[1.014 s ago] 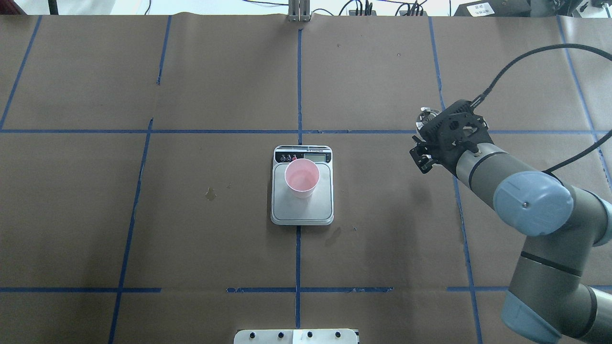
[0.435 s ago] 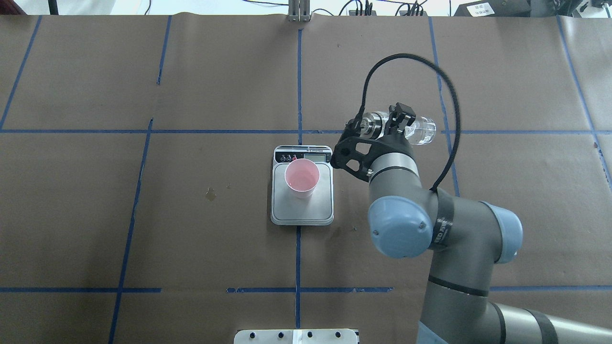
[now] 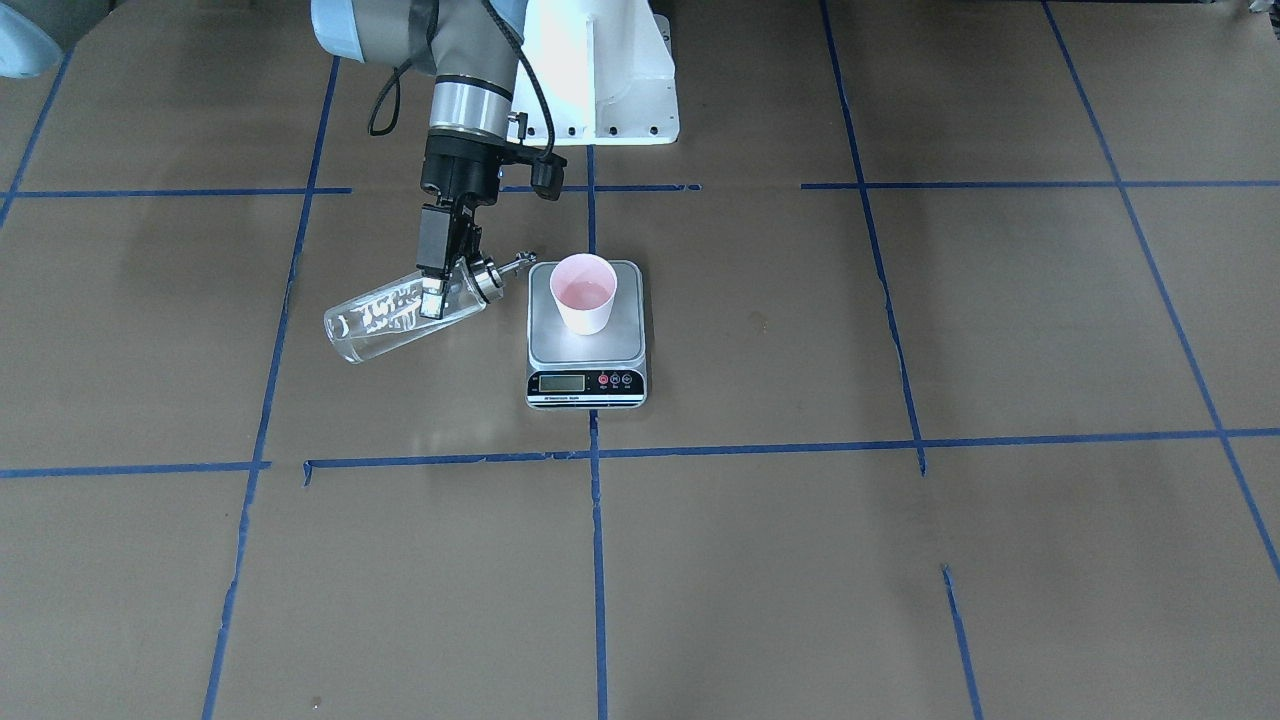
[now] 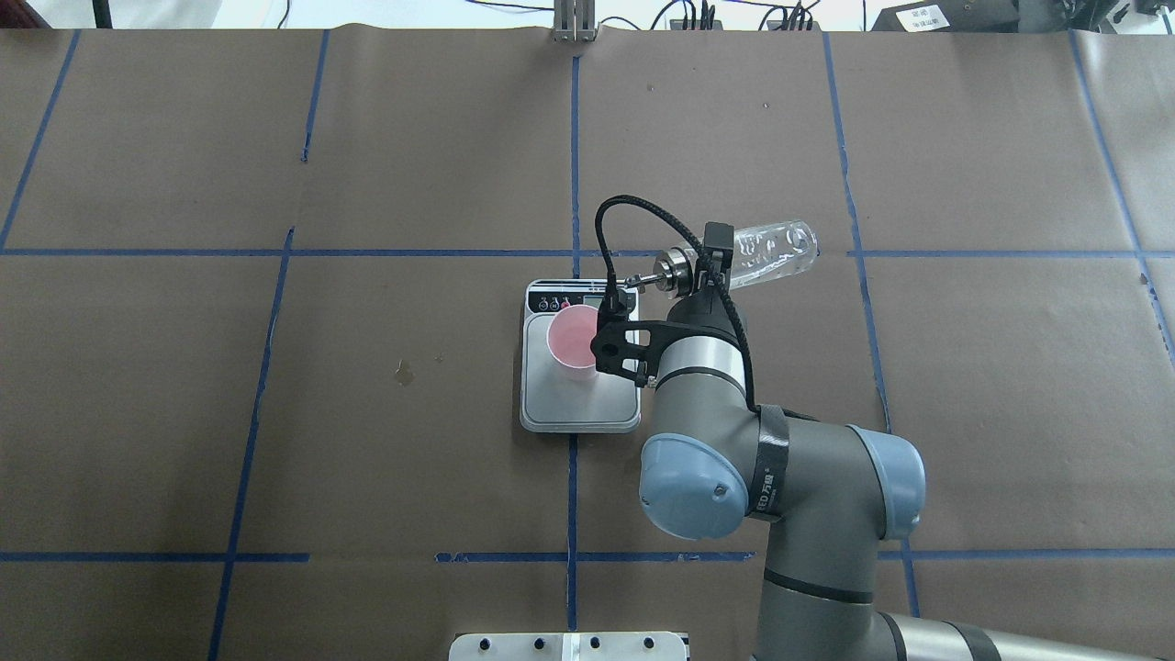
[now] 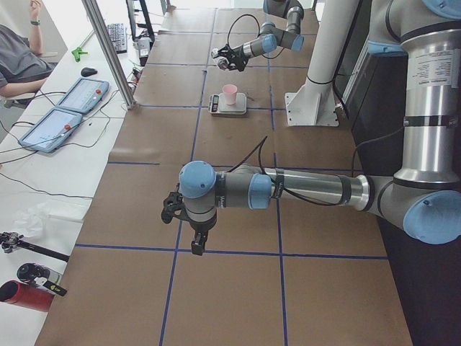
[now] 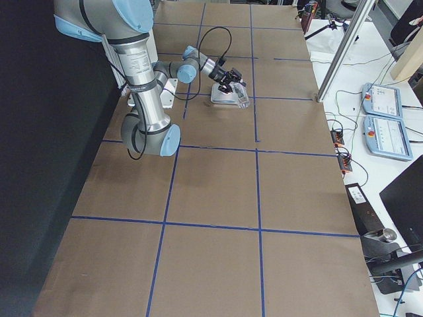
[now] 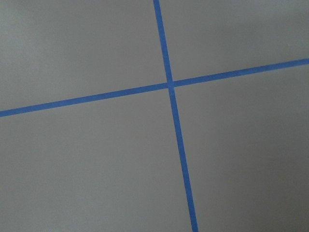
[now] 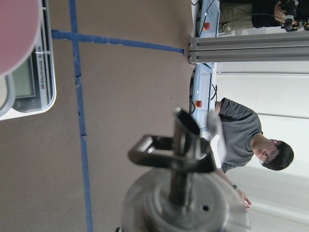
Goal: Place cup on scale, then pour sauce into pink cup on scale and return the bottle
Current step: 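Tilt the sauce bottle over the pink cup with the right gripper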
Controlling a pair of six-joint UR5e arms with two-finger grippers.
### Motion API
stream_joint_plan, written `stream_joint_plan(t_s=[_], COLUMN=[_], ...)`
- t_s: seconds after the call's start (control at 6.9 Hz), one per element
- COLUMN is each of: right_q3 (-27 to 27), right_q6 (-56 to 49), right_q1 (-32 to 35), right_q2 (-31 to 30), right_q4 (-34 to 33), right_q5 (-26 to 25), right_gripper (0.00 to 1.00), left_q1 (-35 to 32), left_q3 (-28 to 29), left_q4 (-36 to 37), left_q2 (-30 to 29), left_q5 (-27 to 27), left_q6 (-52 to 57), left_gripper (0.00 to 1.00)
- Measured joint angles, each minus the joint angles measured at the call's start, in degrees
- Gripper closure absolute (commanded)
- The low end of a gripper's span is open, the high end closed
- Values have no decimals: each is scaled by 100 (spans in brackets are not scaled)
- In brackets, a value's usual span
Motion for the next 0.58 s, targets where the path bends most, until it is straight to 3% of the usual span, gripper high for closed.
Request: stream_joint_plan(t_s=[0.58], right_q3=[-66], right_q6=[-1010], right_q1=[-169], right_q2=[128], right_q4=[-479], right_q5=[-674], right_gripper=[100], left_q1=[0], left_q3=[13], left_q4=[0], left_q2=[0], left_q5=[5], left_q6=[8], left_gripper=[0])
